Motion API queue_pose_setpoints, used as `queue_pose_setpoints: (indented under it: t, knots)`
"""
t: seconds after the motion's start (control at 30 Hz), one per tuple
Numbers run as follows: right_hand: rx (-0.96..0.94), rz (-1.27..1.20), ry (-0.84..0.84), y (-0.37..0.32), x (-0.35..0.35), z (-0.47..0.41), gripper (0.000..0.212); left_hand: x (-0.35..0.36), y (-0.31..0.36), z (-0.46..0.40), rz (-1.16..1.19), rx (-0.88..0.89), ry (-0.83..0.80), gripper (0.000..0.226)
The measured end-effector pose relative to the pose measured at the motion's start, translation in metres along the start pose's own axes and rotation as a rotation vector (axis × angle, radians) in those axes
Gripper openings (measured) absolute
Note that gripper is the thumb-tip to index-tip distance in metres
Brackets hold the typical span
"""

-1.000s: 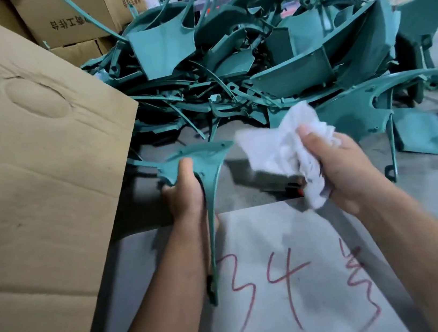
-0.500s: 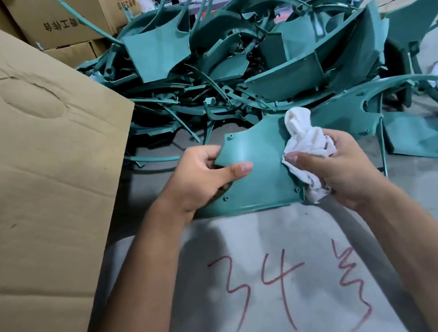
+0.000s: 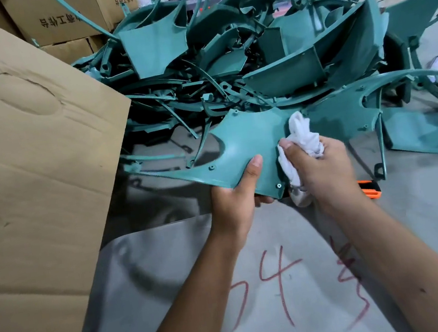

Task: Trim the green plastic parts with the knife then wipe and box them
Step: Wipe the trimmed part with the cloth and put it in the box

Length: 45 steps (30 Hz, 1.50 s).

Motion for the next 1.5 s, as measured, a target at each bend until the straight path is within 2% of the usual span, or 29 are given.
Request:
queue_pose_setpoints:
  t: [0.07, 0.13, 0.2, 0.23, 0.3, 0.37, 0.43, 0.5, 0.53, 0.63, 0.73, 0.77, 0.83, 0.93, 1.0, 1.13, 1.27, 1.33, 1.4, 1.5]
  knots:
    - [0.088, 0.042, -0.086, 0.006, 0.005, 0.004, 0.027, -0.005, 0.007, 0.0, -0.027, 0.104, 0.082, 0.017]
    - [0.154, 0.121, -0.24, 0.01, 0.015, 0.012, 0.03, -0.01, 0.015, 0.002, -0.038, 0.213, 0.199, 0.027]
    - [0.179, 0.163, -0.38, 0.01, 0.027, 0.021, 0.03, -0.016, 0.017, -0.001, 0.016, 0.188, 0.281, 0.025]
    - [0.171, 0.163, -0.393, 0.008, 0.029, 0.022, 0.029, -0.018, 0.015, -0.005, 0.038, 0.14, 0.277, 0.022]
    - [0.15, 0.101, -0.354, 0.005, 0.027, 0.02, 0.03, -0.017, 0.015, -0.011, 0.041, 0.084, 0.189, 0.019]
    - [0.152, -0.003, -0.308, 0.003, 0.024, 0.02, 0.034, -0.014, 0.022, -0.012, 0.005, 0.113, 0.075, 0.019]
    - [0.166, -0.166, -0.183, 0.0, 0.017, 0.017, 0.029, -0.012, 0.025, -0.01, -0.044, 0.133, -0.014, 0.019]
    - [0.159, -0.341, -0.02, -0.003, 0.002, 0.009, 0.015, -0.007, 0.024, -0.006, -0.095, 0.144, -0.12, 0.021]
    - [0.105, -0.326, 0.021, -0.007, -0.005, 0.004, 0.014, -0.004, 0.024, -0.004, -0.116, 0.155, -0.162, 0.022]
    - [-0.112, -0.041, 0.137, -0.017, -0.022, -0.006, 0.02, -0.003, 0.027, -0.003, -0.155, 0.172, -0.204, 0.021]
    - [-0.293, -0.048, 0.307, -0.031, -0.042, -0.007, 0.022, -0.009, 0.025, -0.004, -0.227, 0.2, -0.229, 0.021]
    - [-0.361, -0.037, 0.308, -0.04, -0.046, -0.007, 0.019, -0.011, 0.023, -0.004, -0.281, 0.21, -0.232, 0.023]
    - [-0.44, 0.092, 0.15, -0.05, -0.039, -0.007, 0.016, -0.011, 0.019, -0.001, -0.348, 0.203, -0.252, 0.025]
    - [-0.358, 0.315, -0.293, -0.038, -0.003, -0.003, 0.009, -0.01, 0.014, -0.002, -0.312, 0.181, -0.253, 0.022]
    - [-0.311, 0.395, -0.377, -0.033, 0.002, -0.004, 0.009, -0.011, 0.017, -0.004, -0.263, 0.204, -0.271, 0.023]
    - [-0.317, 0.441, -0.183, -0.034, -0.013, -0.009, 0.044, -0.004, 0.024, -0.003, -0.187, 0.209, -0.252, 0.019]
    - [-0.301, 0.363, 0.107, -0.033, -0.03, -0.012, 0.063, 0.008, 0.027, 0.003, -0.214, 0.229, -0.298, 0.021]
    - [-0.228, 0.289, 0.202, -0.028, -0.036, -0.014, 0.064, 0.008, 0.03, 0.005, -0.313, 0.288, -0.319, 0.019]
    - [-0.208, 0.301, 0.25, -0.024, -0.041, -0.013, 0.062, 0.004, 0.035, 0.007, -0.419, 0.342, -0.269, 0.019]
    - [-0.254, 0.476, 0.3, -0.029, -0.05, -0.014, 0.052, -0.002, 0.045, 0.013, -0.567, 0.434, -0.163, 0.026]
Point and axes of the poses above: each hand's wrist, its own z-axis away from the middle knuckle, its own x-axis out of the palm, y = z × x, the point moved 7 cm from there along -z, towards the middle knuckle, and after that the axes turned 10 degrees about -z, right-handed, at the moved point
